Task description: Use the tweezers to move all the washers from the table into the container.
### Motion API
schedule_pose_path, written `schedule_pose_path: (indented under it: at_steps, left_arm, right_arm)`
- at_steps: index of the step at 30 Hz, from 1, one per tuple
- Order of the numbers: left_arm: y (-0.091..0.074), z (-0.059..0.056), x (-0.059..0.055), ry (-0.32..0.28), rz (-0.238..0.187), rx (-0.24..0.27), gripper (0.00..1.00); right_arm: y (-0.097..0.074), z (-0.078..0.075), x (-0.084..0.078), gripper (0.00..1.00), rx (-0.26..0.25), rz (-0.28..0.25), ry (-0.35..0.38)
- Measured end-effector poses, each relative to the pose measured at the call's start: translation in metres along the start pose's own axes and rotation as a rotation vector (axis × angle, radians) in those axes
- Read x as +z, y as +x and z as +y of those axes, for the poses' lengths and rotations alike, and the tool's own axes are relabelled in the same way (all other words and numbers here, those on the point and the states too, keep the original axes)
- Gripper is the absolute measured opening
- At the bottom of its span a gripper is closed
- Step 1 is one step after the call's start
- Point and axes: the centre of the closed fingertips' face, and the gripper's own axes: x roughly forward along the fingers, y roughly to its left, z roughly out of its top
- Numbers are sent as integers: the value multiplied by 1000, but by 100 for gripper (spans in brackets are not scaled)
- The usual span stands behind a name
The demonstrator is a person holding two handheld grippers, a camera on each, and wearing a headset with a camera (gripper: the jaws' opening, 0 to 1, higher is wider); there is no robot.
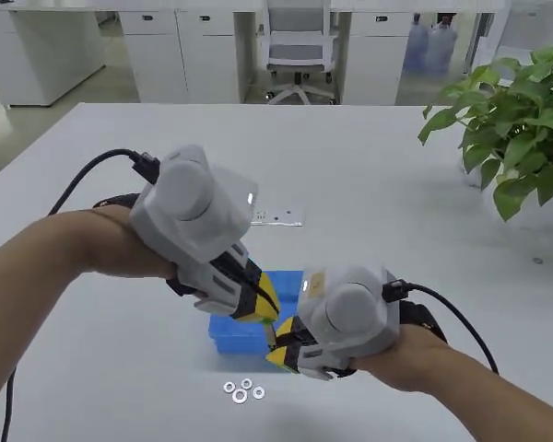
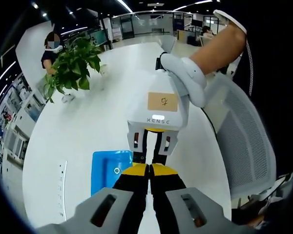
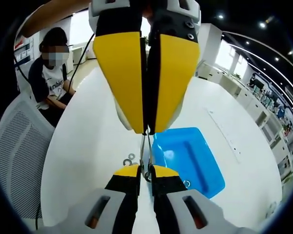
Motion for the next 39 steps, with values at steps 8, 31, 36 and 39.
schedule_pose_path:
  at_steps: [8, 31, 36, 39]
  left_arm:
    - [-1, 12, 5, 17, 0, 16, 5]
    - [15, 51, -2, 35, 0, 40, 5]
    - [21, 57, -6, 33, 3, 36, 5]
    - [24, 60, -8, 34, 3, 33, 5]
  right_arm:
    - [-4, -18, 2, 10, -29, -6, -5]
    - [7, -56, -15, 10, -43, -7, 16]
    - [11, -62, -20, 10, -42, -4, 25]
    - [16, -64, -23, 10, -35, -6, 33]
